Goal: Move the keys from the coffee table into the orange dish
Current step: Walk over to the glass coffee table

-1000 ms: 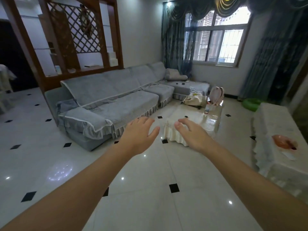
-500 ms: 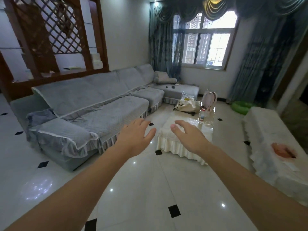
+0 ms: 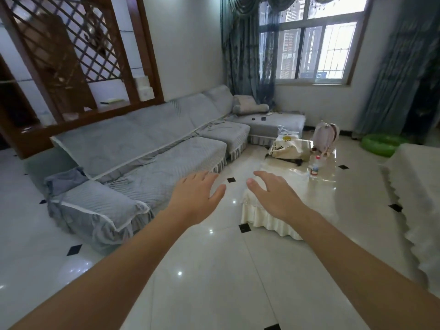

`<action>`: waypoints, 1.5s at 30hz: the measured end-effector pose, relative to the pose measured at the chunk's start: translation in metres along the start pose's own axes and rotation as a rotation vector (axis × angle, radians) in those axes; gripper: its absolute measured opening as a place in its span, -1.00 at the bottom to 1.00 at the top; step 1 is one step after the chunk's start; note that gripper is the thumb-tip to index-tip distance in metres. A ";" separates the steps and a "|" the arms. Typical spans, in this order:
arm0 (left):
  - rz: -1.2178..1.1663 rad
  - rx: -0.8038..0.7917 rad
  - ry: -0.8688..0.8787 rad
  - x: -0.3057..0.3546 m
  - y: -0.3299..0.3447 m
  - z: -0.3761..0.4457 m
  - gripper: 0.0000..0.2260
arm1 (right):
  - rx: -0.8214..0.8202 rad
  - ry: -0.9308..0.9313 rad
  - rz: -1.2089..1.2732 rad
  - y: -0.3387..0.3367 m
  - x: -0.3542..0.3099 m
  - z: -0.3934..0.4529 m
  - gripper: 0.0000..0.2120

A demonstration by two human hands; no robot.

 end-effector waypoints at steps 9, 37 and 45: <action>0.030 0.015 -0.088 -0.058 0.030 0.092 -0.46 | -0.103 -0.080 0.019 0.051 0.003 0.133 -0.35; -0.140 0.002 0.070 -0.220 0.173 0.472 -0.47 | 0.023 0.106 -0.076 0.130 0.059 0.510 -0.41; -0.077 -0.031 0.058 -0.246 0.210 0.560 -0.57 | 0.016 0.109 -0.034 0.153 0.107 0.616 -0.38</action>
Point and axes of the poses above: each hand's wrist, its own z-axis towards the middle knuckle, its own y-axis out of the palm, x = y × z, the point moved 7 cm from there along z, towards the middle knuckle, and after that the axes turned 1 degree about z, right-handed, at the moved point
